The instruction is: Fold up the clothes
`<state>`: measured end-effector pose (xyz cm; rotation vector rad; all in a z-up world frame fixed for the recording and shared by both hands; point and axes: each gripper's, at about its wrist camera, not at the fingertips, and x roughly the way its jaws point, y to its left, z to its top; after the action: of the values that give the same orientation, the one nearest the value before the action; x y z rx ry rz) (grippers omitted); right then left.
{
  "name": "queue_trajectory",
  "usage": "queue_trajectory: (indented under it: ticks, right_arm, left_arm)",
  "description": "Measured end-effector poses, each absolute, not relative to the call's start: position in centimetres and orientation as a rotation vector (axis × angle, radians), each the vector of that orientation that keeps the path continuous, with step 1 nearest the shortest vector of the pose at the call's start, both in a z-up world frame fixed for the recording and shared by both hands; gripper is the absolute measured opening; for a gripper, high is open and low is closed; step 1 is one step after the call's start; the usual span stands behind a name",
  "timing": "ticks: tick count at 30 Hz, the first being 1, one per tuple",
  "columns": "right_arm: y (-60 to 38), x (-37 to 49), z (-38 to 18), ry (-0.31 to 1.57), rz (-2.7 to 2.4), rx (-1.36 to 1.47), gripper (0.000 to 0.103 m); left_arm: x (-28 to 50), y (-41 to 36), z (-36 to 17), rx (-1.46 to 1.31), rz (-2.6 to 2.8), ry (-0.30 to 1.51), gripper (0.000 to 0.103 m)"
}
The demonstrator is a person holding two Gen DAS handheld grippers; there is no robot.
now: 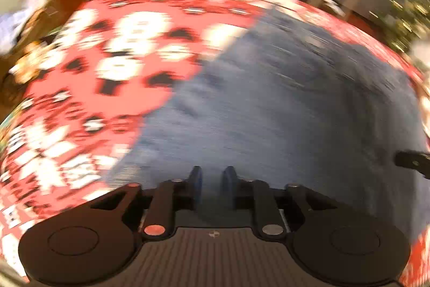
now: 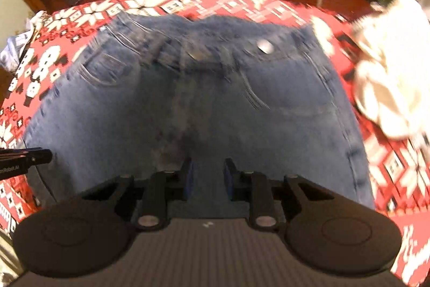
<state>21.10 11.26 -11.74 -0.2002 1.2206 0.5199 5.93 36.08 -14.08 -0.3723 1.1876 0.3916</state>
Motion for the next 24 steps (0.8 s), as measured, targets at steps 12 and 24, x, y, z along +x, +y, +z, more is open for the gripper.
queue_trajectory:
  ticks: [12, 24]
  right_arm:
    - [21.0, 24.8, -11.7, 1.21, 0.628, -0.265, 0.027]
    - [27.5, 30.5, -11.4, 1.112, 0.611, -0.291, 0.034]
  left_arm:
    - [1.9, 43.3, -14.4, -0.371, 0.523, 1.182, 0.024]
    - [1.9, 44.3, -14.5, -0.452, 0.446, 1.208, 0.022]
